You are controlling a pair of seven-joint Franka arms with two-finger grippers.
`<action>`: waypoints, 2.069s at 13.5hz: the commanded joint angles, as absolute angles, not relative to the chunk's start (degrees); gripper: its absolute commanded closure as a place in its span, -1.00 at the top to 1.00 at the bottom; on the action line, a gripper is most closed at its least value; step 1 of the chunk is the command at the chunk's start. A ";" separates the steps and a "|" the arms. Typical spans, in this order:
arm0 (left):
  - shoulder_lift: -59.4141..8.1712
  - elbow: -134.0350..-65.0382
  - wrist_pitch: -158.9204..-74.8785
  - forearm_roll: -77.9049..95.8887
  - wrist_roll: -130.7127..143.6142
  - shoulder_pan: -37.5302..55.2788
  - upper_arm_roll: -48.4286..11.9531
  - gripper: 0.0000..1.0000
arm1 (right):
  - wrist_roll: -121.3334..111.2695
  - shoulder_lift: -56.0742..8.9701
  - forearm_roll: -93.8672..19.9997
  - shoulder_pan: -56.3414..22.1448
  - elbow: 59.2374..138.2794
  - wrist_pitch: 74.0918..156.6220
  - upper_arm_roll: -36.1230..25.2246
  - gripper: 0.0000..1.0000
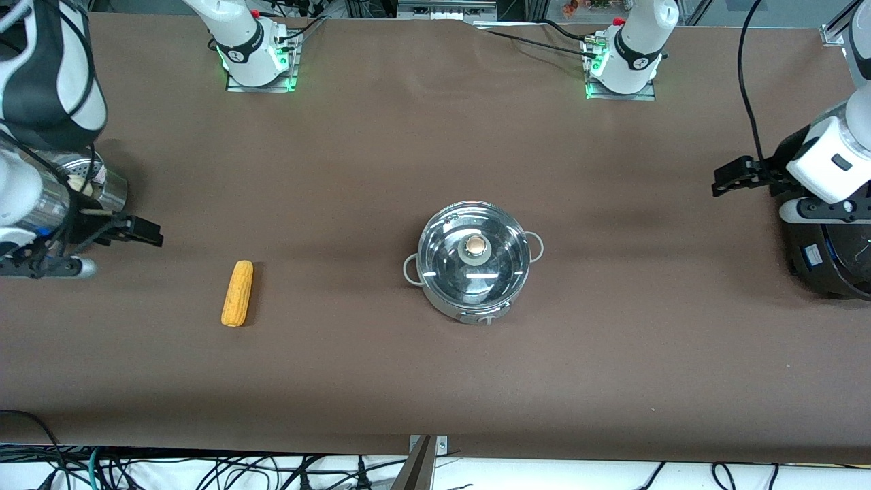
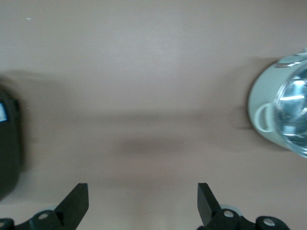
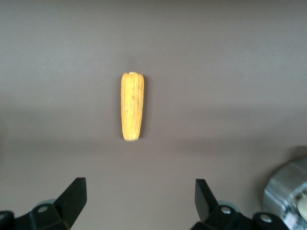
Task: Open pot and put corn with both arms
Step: 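Reach the right gripper to the corn while the left gripper reaches the lid, then grasp the corn with the right gripper while the left gripper grasps the knob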
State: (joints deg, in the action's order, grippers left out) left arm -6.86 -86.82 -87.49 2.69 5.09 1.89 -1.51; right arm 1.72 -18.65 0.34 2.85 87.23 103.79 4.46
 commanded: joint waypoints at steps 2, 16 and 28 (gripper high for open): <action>-7.47 -83.95 -86.04 4.13 16.23 3.25 -7.45 1.00 | 2.20 -27.32 0.18 2.90 85.78 110.20 6.06 1.00; -29.78 -67.94 -94.11 4.92 44.72 20.47 -13.01 0.98 | 2.02 -40.60 0.26 0.35 86.48 125.15 5.98 1.00; -40.34 -68.82 -108.62 -0.52 47.20 26.10 -12.48 0.98 | 2.02 -44.56 0.09 0.09 87.36 130.34 5.98 1.00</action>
